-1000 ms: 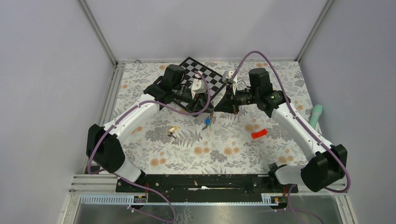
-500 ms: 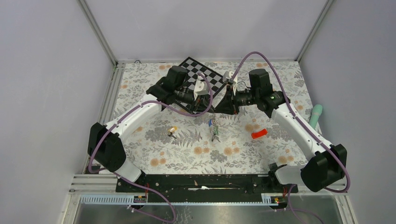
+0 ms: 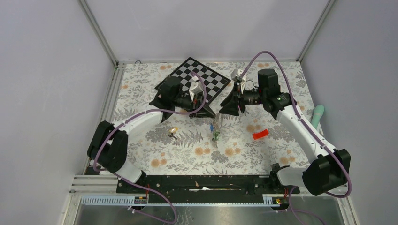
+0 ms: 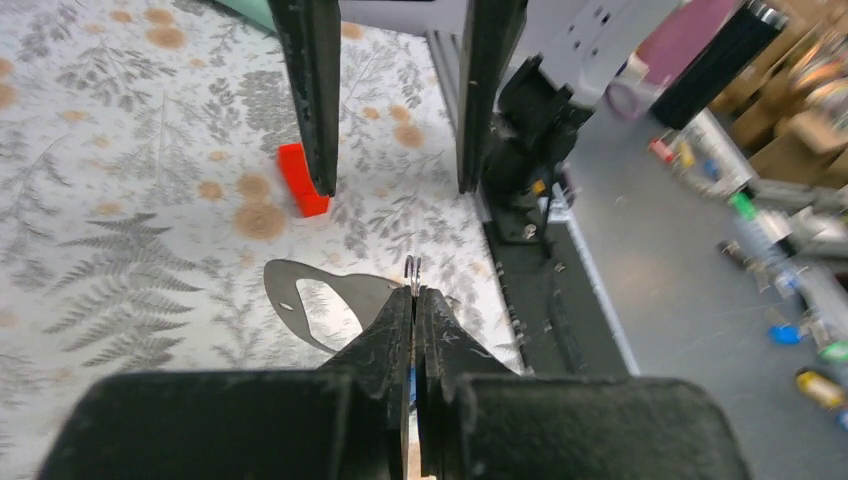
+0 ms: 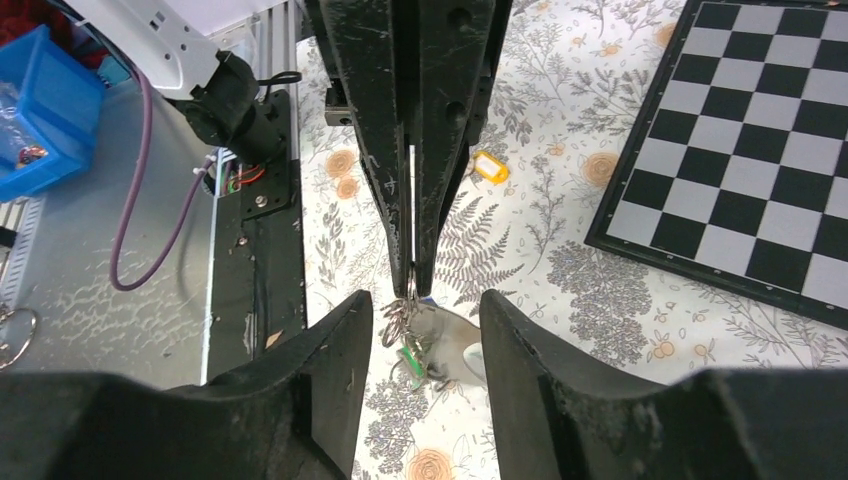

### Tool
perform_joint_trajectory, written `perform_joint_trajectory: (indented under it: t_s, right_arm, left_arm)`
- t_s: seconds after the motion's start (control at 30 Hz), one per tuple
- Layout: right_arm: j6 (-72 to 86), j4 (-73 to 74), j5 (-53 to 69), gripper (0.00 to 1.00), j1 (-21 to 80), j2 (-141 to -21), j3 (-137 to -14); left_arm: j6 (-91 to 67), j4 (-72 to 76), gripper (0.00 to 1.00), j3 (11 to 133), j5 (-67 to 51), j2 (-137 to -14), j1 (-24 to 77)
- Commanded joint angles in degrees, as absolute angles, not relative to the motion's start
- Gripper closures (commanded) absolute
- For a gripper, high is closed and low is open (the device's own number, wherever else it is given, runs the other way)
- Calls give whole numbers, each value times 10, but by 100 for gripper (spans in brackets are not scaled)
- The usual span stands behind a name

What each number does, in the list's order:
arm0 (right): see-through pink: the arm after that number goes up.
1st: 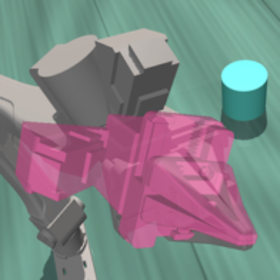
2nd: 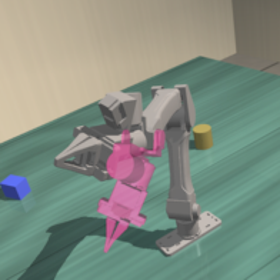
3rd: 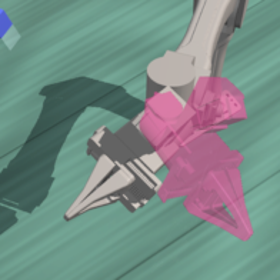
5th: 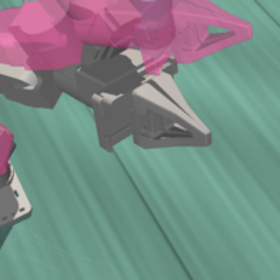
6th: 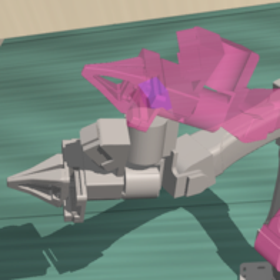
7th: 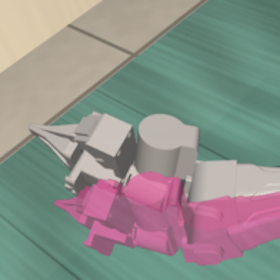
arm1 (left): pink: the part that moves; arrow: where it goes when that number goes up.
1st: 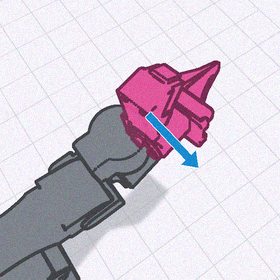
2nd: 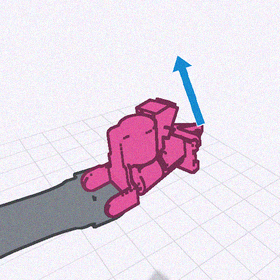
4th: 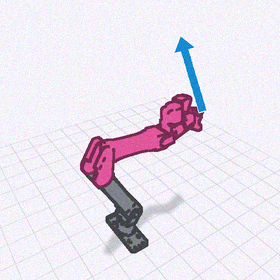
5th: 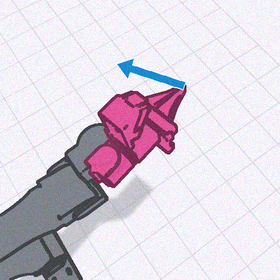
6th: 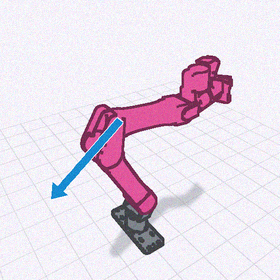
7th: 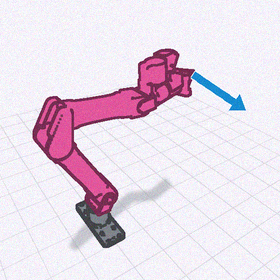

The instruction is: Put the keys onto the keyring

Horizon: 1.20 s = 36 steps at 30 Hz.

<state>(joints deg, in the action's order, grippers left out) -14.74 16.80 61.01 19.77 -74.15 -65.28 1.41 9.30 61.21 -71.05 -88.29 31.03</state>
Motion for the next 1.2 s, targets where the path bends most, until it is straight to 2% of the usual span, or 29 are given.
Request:
perform_joint_trajectory:
  t_s: [0.0,0.07,0.37,0.83,1.03,1.17]
  right_arm:
    - [-155,155,652,48,198,-724,-645]
    - [-159,158,657,47,198,-723,-640]
    - [-157,152,664,46,198,-722,-635]
    - [-115,123,678,49,202,-733,-657]
    - [-106,114,679,57,209,-740,-661]
    - [-108,113,678,67,213,-744,-661]
  left_arm:
    - [-346,592,100,534,-731,-869,298]
    - [-401,659,100,529,-725,-881,296]
    - [-469,735,100,515,-688,-906,297]
    - [-412,640,100,501,-647,-891,304]
    - [-401,624,100,502,-643,-888,308]
    - [-400,620,100,503,-642,-890,310]
